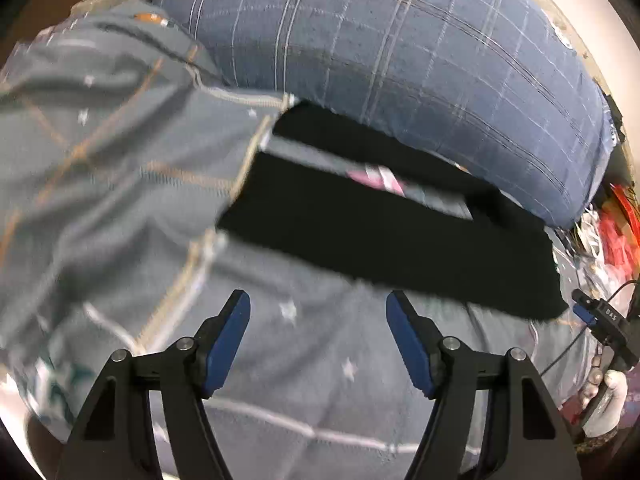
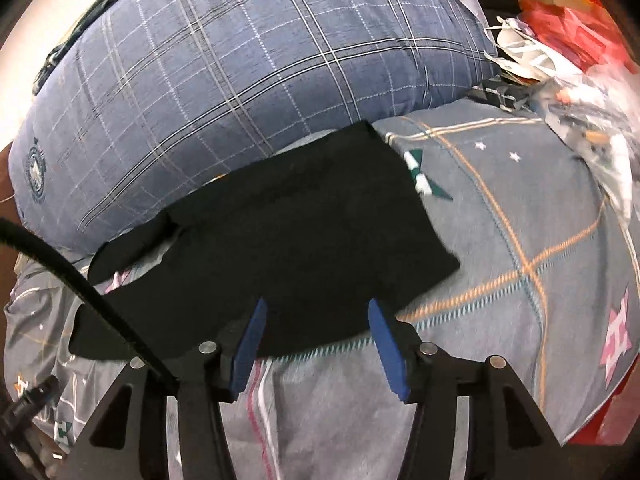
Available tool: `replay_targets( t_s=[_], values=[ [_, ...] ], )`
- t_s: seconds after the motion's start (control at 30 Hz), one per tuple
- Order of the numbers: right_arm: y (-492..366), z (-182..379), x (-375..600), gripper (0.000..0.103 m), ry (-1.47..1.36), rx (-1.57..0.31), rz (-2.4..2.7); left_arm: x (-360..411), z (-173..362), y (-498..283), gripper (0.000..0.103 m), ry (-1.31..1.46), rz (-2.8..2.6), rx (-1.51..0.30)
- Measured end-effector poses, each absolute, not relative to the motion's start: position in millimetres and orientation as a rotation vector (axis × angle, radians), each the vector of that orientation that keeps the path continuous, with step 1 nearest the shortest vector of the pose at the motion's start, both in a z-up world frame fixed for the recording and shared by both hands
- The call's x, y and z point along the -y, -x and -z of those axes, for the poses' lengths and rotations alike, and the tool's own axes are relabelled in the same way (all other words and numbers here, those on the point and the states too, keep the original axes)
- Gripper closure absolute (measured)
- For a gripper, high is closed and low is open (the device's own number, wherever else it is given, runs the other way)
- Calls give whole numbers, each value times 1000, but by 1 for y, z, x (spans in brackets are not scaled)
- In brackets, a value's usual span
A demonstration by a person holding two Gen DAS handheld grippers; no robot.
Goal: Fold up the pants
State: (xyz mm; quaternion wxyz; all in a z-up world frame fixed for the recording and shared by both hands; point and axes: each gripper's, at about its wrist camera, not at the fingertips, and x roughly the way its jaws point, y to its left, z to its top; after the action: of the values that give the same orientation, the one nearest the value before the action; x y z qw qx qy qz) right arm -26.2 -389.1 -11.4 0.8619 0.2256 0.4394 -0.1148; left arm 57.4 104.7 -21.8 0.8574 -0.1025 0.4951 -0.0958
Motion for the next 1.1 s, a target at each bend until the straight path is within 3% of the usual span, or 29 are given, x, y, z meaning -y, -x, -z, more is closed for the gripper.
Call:
replay_targets(
  t_s=[0.1,0.23,0.33,0.73,0.83,0.9,1.0,1.03,1.07,1.1],
  values=[
    [3,7,408,45,-461,-919,253,-106,17,-87,26,175,198,-1046],
    [-48,-7,442,35,-409,-907,301,-104,20,-133,25,143,214,-1057],
    [-92,-4,464,34,-397,-936,315,-105,31,-183,25,186,228,-1097],
    [-197,60,503,31,-426,-1099,324,-80,99,-356,25,159,188,-1237],
    [-205,71,501,28,-432,-1118,286,-64,105,-373,20,89,189,-1207],
    [-210,78,497,25,-427,-1133,268,-52,108,-380,11,47,196,-1210],
    [-217,84,490,16,-396,-1131,258,-34,113,-380,5,-42,181,-1204],
    [-219,85,488,15,-391,-1131,254,-28,110,-376,17,-68,208,-1182],
    [-220,85,486,20,-382,-1135,254,-27,106,-372,55,-53,248,-1169],
    [-220,84,483,29,-368,-1138,252,-25,101,-367,77,-41,283,-1156]
  ],
)
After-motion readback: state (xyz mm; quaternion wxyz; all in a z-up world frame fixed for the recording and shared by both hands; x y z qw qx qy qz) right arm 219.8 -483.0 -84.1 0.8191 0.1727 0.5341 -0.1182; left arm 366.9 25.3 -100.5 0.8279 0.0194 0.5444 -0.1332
